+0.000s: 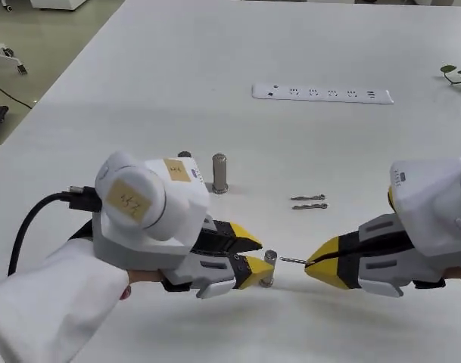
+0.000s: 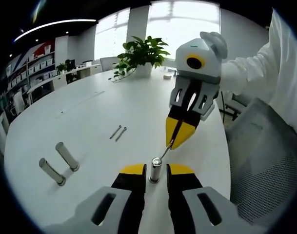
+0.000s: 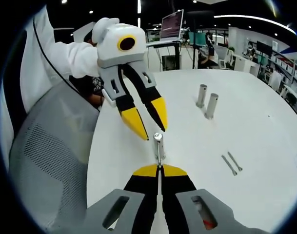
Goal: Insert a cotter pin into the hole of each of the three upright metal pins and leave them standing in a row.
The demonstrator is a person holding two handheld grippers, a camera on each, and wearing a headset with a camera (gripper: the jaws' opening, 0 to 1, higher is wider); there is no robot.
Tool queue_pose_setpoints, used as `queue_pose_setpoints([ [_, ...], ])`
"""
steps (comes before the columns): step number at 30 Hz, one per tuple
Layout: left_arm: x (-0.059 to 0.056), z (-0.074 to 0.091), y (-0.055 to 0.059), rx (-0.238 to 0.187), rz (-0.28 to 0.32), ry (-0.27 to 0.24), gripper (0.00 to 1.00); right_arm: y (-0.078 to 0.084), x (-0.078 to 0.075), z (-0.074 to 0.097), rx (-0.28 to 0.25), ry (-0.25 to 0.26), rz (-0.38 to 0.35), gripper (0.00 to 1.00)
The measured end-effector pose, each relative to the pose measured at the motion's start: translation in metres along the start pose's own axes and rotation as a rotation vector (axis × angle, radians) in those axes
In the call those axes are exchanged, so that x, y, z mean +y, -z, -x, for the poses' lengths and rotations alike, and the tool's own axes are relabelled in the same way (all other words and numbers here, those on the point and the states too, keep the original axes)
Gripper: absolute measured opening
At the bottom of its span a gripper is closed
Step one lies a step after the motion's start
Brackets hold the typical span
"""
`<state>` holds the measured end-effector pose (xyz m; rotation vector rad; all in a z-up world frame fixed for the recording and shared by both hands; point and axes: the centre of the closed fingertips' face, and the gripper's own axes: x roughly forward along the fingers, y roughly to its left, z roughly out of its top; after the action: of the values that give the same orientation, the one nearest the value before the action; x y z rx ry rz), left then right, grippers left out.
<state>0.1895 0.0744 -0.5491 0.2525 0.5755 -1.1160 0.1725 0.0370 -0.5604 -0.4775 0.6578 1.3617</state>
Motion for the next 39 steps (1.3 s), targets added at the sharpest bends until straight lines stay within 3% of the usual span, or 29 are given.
queue_pose_setpoints([
  [11,-0.0024,-0.0054,-0.0035,0.013,-0.038,0.032,0.06,0.0019,0.0009,-0.0016,0.008,0.000,0.010,0.00],
  [29,-0.0025,-0.0073,-0.0023,0.040,-0.099,0.053,0.06,-0.0010,-0.0020,-0.0024,0.008,0.005,0.024,0.00],
  [39,-0.0018,-0.0075,-0.0023,0.041,-0.074,0.053,0.06,-0.0049,-0.0006,-0.0084,0.004,-0.001,0.038,0.00],
])
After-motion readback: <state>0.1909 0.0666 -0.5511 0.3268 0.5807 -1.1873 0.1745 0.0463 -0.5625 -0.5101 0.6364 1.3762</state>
